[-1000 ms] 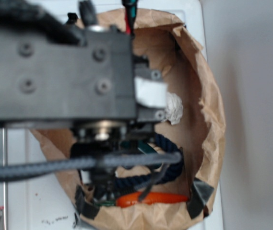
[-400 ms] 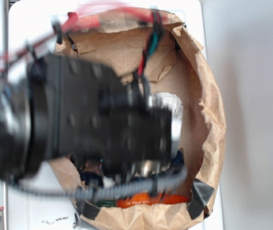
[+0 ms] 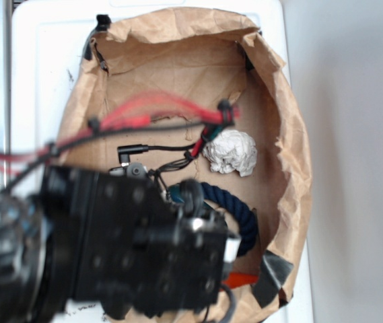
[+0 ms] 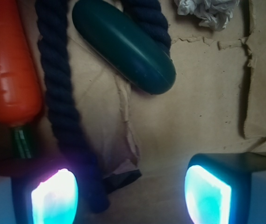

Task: Grab the blue rope.

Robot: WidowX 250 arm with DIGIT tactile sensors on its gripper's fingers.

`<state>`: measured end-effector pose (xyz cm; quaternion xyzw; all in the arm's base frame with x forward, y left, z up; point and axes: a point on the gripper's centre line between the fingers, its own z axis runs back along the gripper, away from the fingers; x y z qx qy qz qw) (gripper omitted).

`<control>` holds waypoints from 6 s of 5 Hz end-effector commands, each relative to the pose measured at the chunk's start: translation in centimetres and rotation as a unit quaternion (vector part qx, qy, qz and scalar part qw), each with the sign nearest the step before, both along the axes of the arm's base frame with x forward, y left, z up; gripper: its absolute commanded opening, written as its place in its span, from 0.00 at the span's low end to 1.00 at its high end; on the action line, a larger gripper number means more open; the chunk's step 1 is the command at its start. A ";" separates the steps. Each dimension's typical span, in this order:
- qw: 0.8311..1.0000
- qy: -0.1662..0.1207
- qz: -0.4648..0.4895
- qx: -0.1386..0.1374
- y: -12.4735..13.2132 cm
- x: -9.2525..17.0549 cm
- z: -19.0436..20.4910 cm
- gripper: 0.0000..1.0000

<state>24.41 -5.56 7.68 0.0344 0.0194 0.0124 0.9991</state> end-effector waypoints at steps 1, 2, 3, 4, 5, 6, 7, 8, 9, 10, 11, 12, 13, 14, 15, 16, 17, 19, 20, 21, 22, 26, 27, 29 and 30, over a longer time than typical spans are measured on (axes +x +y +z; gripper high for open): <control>0.999 -0.027 -0.026 -0.006 -0.4 -0.2 1.5 1.00; 0.999 -0.027 -0.026 -0.006 -0.4 -0.2 1.5 1.00; 0.999 -0.027 -0.026 -0.006 -0.4 -0.2 1.5 1.00; 0.997 -0.048 -0.061 0.006 -1.0 -0.8 -0.3 1.00; 0.995 -0.039 -0.089 -0.021 -0.9 -0.4 -0.9 1.00; 0.992 -0.004 -0.111 -0.058 -1.1 0.0 -1.4 1.00; 0.987 0.021 -0.126 -0.099 -1.4 0.0 -1.8 1.00; 0.985 0.028 -0.143 -0.091 -2.0 -0.1 -2.3 1.00; 0.981 0.044 -0.163 -0.093 -1.8 -0.9 -1.1 1.00; 0.981 0.043 -0.164 -0.098 -1.5 -1.3 -0.6 1.00; 0.979 0.044 -0.170 -0.106 -1.7 -1.3 -0.7 1.00; 0.972 0.062 -0.183 -0.131 -1.8 -1.1 -0.5 1.00; 0.976 0.051 -0.184 -0.108 -2.4 -1.1 -2.3 1.00; 0.977 0.044 -0.185 -0.100 -2.6 -1.0 -3.6 1.00; 0.978 0.035 -0.187 -0.082 -3.2 -1.1 -5.2 1.00; 0.979 0.028 -0.190 -0.069 -3.6 -1.2 -6.1 1.00; 0.979 0.047 -0.184 -0.069 -3.4 -1.1 -6.0 0.00; 0.983 0.020 -0.171 -0.068 -3.2 -0.8 -5.4 0.00; 0.985 0.012 -0.160 -0.062 -2.8 -0.8 -5.0 0.00; 0.986 0.010 -0.146 -0.084 -1.7 -0.4 -3.7 0.00; 0.987 0.004 -0.133 -0.093 -1.0 -0.4 -2.8 0.00; 0.992 -0.071 0.038 -0.093 3.1 0.8 5.9 0.00; 0.987 -0.094 0.073 -0.108 4.1 1.6 7.6 0.00; 0.991 -0.094 0.049 -0.077 3.1 3.1 5.9 1.00; 0.995 -0.081 0.023 -0.057 2.3 3.7 3.1 1.00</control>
